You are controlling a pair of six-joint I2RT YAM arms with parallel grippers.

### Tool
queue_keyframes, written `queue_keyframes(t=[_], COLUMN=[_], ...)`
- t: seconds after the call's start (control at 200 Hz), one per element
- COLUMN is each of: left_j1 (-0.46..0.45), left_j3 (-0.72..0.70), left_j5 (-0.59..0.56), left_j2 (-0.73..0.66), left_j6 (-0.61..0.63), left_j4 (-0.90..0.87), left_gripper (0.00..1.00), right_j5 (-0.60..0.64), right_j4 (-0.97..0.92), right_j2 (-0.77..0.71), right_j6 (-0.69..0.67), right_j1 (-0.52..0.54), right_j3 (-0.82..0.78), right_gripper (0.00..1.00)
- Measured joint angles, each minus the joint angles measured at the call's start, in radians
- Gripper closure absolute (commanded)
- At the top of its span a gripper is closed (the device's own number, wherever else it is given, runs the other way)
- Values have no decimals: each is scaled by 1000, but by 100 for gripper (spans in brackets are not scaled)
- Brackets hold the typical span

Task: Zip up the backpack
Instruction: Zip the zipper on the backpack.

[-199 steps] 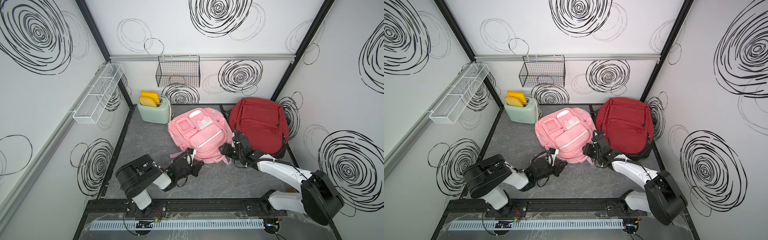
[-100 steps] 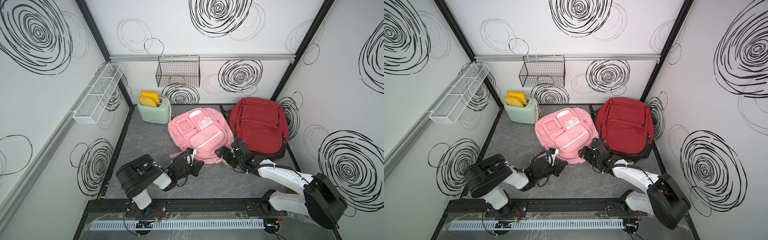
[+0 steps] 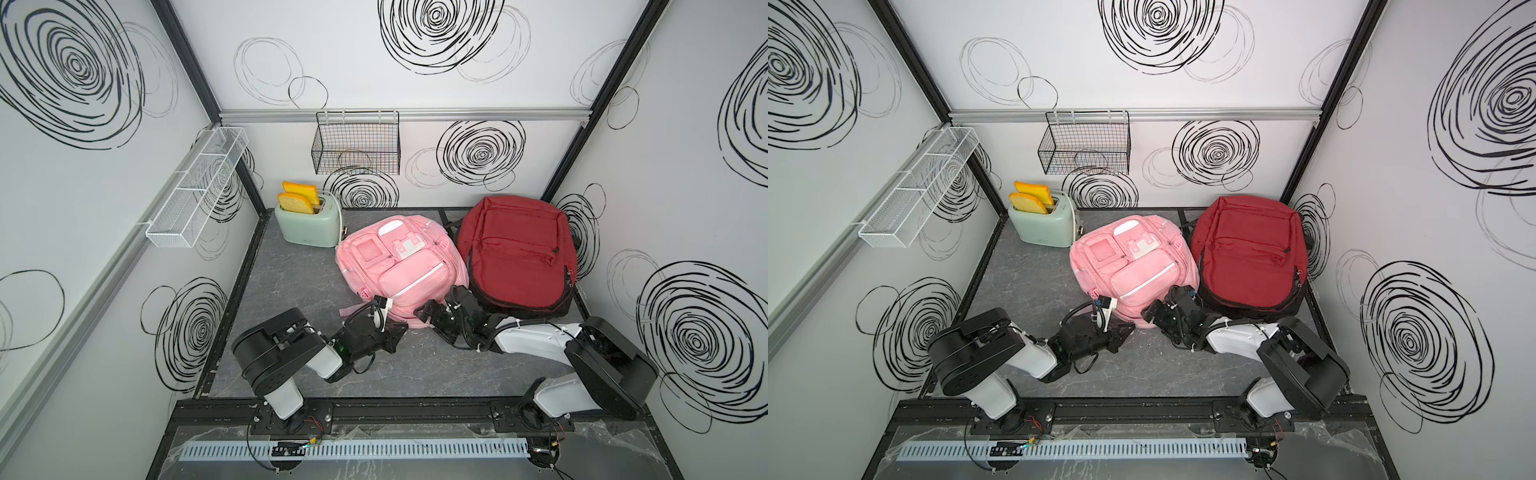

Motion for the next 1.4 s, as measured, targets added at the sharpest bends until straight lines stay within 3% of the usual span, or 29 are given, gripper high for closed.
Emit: queue_keyframes(t=[0.435,1.101,1.206,1.306,1.401], left_j1=[8,13,13,13,13], left_j3=[-2,-3,-3,-3,-3], left_j5=[1,-16,-16,-16,-19], left_j2=[0,0,0,0,0], left_j6=[-8,-11,-11,-11,-11], left_j4=[7,16,16,20,20], left_gripper=[100,100,100,100,100], right_j5=[-91,-135,-129,-121,-116], right_j4=[100,181,172,161,149], right_j2=[85,142,142,143,143], right_j6=[-4,-13,-19,-33,-32], right_j1=[-81,-105,-106,-109,-112], right_j3=[27,35,35,29,21], right_gripper=[9,17,29,62,83])
